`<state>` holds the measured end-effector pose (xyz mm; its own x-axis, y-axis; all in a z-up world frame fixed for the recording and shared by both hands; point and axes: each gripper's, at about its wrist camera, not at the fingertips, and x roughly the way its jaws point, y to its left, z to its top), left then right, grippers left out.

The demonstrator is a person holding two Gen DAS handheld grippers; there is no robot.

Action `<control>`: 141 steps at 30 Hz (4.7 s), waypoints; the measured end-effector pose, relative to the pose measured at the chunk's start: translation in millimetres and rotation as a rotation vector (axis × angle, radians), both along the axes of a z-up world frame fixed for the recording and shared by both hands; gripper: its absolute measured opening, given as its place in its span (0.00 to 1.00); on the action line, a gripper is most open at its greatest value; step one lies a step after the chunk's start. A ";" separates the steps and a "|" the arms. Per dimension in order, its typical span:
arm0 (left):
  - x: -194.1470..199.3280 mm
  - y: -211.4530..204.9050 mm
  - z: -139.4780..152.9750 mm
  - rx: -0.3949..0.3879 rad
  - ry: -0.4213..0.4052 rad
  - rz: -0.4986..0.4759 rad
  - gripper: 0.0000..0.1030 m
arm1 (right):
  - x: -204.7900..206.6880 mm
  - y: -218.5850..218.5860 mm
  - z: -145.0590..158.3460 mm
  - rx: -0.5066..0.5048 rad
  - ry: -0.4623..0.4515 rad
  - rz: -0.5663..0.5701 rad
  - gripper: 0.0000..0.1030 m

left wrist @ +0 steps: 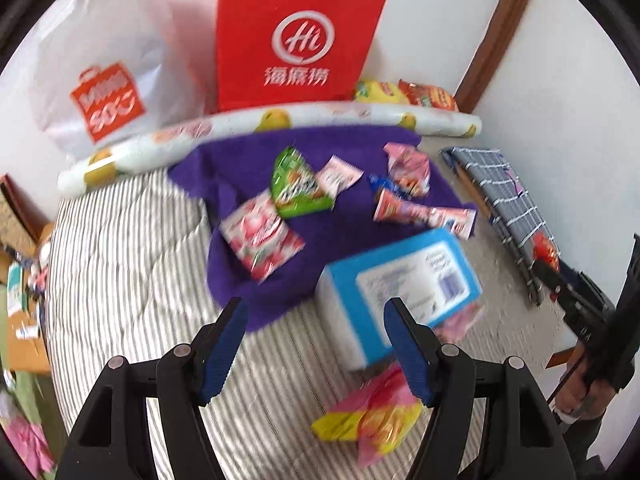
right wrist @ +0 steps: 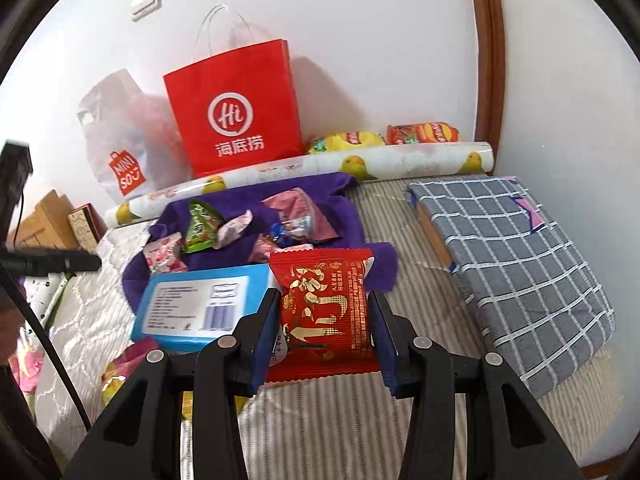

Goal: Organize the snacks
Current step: 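Grasp the yellow-pink packet with the left tool while the right tool holds the red packet, then carry the red and yellow-pink packets over the purple towel with both tools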

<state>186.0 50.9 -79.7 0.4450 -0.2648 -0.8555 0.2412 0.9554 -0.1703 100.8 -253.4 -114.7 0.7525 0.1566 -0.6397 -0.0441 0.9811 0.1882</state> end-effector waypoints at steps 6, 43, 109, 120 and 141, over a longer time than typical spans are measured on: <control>-26.7 2.7 -19.1 -0.071 0.038 -0.020 0.67 | -8.4 8.2 -2.2 0.014 -0.002 0.024 0.43; -87.2 -48.9 -60.9 -0.036 -0.029 -0.126 0.45 | -24.6 -1.1 -21.9 0.122 0.044 0.090 0.43; 62.9 -29.8 75.8 -0.163 -0.212 0.026 0.41 | 122.9 51.8 58.0 0.137 -0.108 0.149 0.43; 87.4 -21.7 52.7 -0.190 -0.163 0.028 0.41 | 160.9 67.7 46.2 0.155 -0.106 0.159 0.43; 101.4 -20.8 31.6 -0.166 -0.101 0.056 0.41 | 175.4 60.0 2.8 0.164 -0.043 0.118 0.43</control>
